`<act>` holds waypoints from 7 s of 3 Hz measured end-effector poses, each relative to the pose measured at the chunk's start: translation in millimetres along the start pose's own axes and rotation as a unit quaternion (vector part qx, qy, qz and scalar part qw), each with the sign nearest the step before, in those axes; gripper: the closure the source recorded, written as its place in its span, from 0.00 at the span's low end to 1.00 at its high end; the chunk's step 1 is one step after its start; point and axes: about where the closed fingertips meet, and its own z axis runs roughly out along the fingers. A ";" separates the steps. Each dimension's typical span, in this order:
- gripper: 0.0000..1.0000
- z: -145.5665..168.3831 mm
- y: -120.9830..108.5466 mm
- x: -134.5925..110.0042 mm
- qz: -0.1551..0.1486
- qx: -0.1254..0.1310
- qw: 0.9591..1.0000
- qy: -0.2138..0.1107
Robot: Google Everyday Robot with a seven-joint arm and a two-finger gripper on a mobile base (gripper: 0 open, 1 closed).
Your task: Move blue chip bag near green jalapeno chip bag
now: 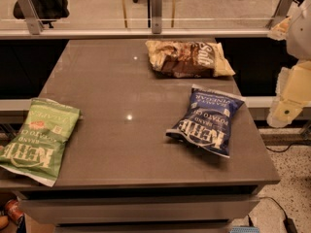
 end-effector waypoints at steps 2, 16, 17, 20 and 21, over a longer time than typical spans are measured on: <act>0.00 -1.6 -0.1 -2.3 -0.019 -0.004 1.000 -0.005; 1.00 105.2 21.3 -93.9 -0.546 -0.105 0.831 -0.031; 1.00 103.6 11.5 -128.1 -0.586 -0.101 0.804 -0.026; 1.00 122.2 -6.9 -254.2 -0.685 -0.086 0.723 -0.018; 1.00 134.0 0.0 -286.4 -0.700 -0.084 0.709 -0.032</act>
Offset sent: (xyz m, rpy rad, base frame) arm -0.0002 0.0025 -0.0003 0.0005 0.0202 0.0973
